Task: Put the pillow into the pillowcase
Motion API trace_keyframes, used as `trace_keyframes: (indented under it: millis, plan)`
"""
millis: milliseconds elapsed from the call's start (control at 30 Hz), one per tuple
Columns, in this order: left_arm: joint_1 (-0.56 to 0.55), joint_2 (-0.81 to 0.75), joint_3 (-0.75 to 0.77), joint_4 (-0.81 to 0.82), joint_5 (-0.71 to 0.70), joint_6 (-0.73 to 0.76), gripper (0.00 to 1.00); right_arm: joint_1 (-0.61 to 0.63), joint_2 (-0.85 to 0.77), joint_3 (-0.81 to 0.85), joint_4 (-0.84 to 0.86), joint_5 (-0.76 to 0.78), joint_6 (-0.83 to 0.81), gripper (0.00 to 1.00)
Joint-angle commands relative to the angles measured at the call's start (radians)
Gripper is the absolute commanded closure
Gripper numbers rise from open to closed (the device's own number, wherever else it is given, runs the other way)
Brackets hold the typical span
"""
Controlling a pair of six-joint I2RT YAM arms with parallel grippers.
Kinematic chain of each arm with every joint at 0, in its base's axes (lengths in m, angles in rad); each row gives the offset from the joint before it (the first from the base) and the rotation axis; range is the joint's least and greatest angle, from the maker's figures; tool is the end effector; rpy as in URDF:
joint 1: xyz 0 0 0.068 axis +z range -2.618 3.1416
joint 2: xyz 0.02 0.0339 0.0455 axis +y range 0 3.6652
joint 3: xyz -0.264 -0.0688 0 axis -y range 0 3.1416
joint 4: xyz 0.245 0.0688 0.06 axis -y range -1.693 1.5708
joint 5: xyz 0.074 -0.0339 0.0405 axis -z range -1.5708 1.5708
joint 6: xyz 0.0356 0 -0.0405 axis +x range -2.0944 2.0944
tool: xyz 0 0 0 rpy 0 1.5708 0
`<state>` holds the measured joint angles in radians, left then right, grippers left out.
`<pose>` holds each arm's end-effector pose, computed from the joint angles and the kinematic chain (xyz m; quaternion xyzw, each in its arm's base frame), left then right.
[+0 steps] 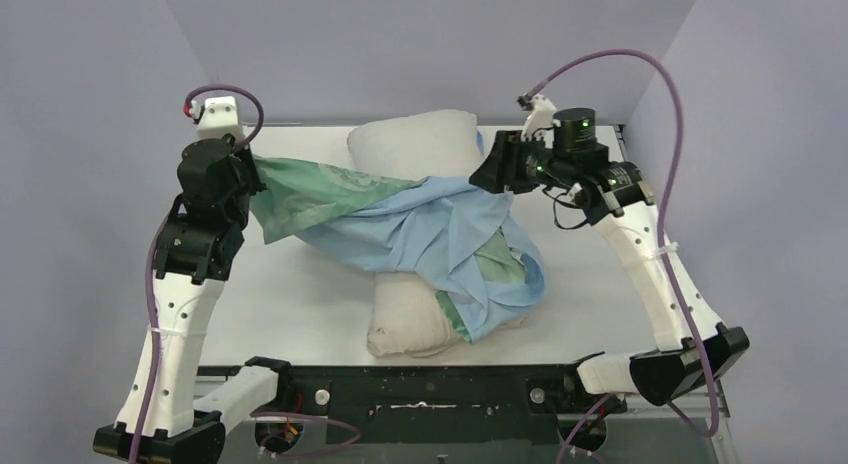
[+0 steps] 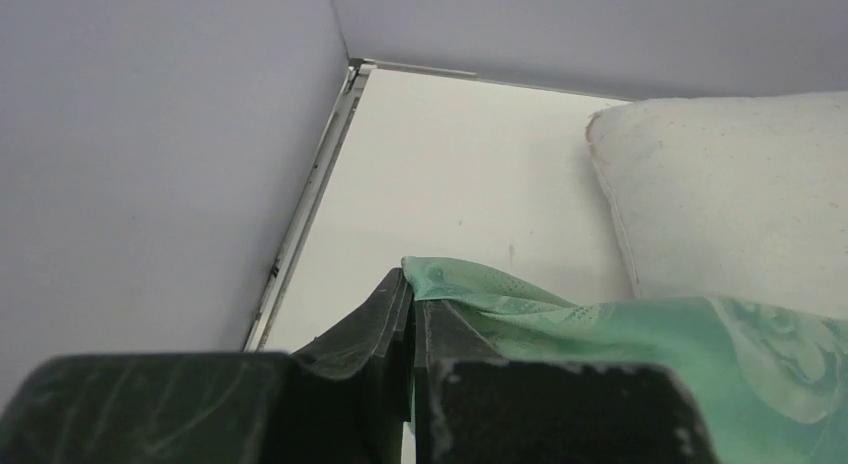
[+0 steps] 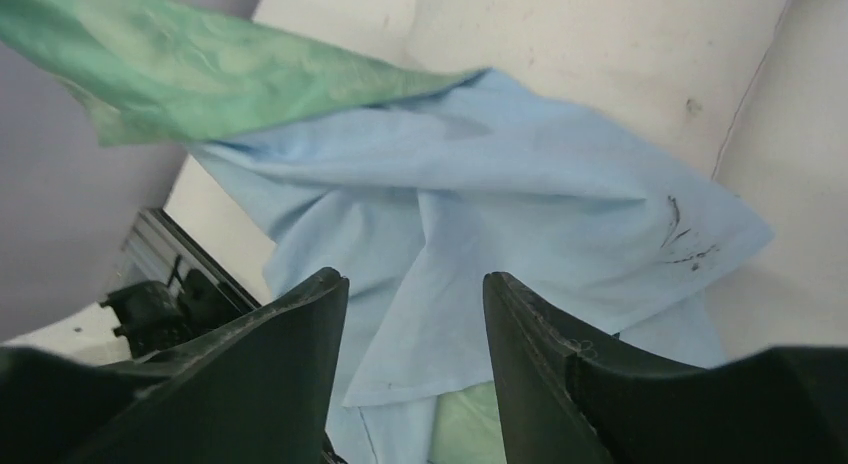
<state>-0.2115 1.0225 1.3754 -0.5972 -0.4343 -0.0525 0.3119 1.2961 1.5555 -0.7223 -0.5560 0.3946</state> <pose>0.1935 -0.0262 0.4541 -0.0711 0.7776 0.0892 0.6183 0.2446 0.0986 0.4419 -0.1104 0.8231 0.3940 0.3939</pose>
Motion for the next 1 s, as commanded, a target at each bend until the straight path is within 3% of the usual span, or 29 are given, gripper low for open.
trace_keyframes:
  millis: [0,233,533,700,833,967]
  plan:
    - [0.108,-0.012,0.088,-0.016,0.051,-0.073,1.0,0.096,0.043,0.058,-0.105,0.193,-0.13,0.43]
    - [0.239,0.028,0.22,-0.039,-0.021,-0.063,1.0,0.102,0.011,0.002,-0.081,0.344,-0.086,0.29]
    - [0.257,0.146,0.445,-0.039,-0.052,0.034,1.0,0.091,-0.112,-0.165,-0.071,0.607,0.041,0.18]
    - [0.301,0.179,0.466,-0.055,-0.049,0.087,1.0,0.045,-0.112,-0.25,-0.034,0.571,0.102,0.18]
    - [0.368,0.184,0.457,-0.057,-0.008,0.062,1.0,-0.115,-0.132,-0.375,0.086,0.265,0.151,0.23]
    - [0.464,0.198,0.49,-0.07,0.064,0.004,1.0,-0.165,-0.141,-0.439,0.112,0.205,0.146,0.25]
